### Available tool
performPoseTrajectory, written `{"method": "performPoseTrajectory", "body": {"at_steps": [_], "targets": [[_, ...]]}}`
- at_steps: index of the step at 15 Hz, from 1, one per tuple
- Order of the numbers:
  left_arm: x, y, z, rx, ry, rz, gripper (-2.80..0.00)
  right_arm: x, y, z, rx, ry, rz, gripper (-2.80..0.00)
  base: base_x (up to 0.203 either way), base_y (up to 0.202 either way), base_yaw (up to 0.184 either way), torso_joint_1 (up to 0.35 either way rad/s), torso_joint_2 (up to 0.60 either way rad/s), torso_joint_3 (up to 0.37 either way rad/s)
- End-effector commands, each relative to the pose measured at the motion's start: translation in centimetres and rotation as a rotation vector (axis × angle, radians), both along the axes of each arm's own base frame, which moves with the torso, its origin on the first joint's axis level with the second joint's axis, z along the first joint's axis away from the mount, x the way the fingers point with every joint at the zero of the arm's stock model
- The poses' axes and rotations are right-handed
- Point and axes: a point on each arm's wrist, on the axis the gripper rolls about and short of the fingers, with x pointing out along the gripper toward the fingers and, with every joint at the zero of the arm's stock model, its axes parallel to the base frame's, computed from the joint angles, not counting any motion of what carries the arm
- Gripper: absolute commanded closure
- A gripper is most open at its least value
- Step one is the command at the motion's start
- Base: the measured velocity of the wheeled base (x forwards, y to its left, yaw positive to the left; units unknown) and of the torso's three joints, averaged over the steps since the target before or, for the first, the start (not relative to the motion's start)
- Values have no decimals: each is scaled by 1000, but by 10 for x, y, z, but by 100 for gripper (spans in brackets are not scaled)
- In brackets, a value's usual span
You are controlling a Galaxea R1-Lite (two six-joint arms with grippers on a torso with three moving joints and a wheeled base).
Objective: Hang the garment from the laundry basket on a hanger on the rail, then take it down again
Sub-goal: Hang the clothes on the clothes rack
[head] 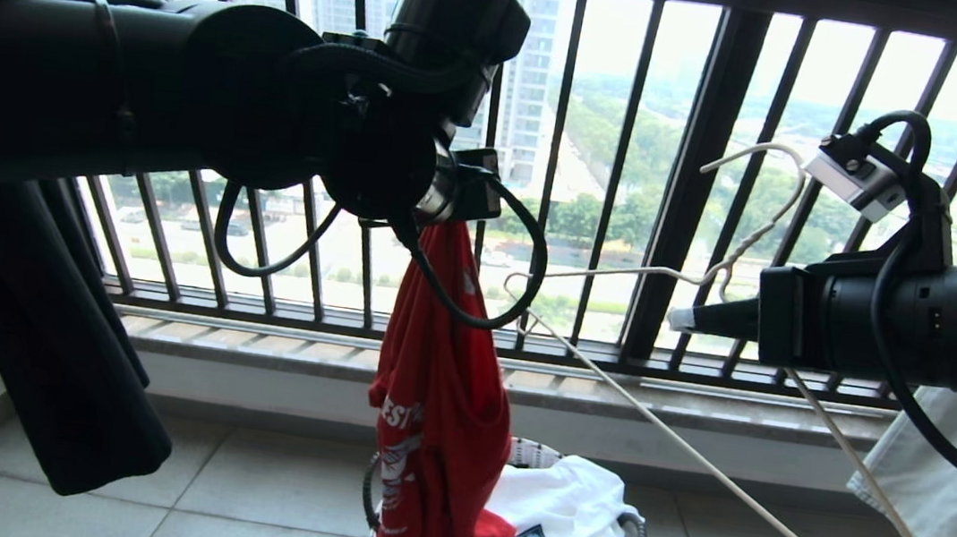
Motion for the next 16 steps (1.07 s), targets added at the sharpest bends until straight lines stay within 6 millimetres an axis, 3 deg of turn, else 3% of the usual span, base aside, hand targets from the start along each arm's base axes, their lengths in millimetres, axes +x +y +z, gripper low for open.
{"method": "performPoseTrajectory", "body": {"at_steps": [1, 11, 16], "targets": [[4, -3, -7, 15, 14, 4, 0, -6, 1, 2, 6, -7, 17, 0, 0, 0, 0, 0, 0, 0], [10, -9, -16, 45, 29, -3, 0, -27, 8, 6, 18, -26, 88, 0, 0, 0, 0, 0, 0, 0], [7, -9, -16, 42, 33, -14, 0, -26, 11, 2, 19, -10, 114, 0, 0, 0, 0, 0, 0, 0]]}}
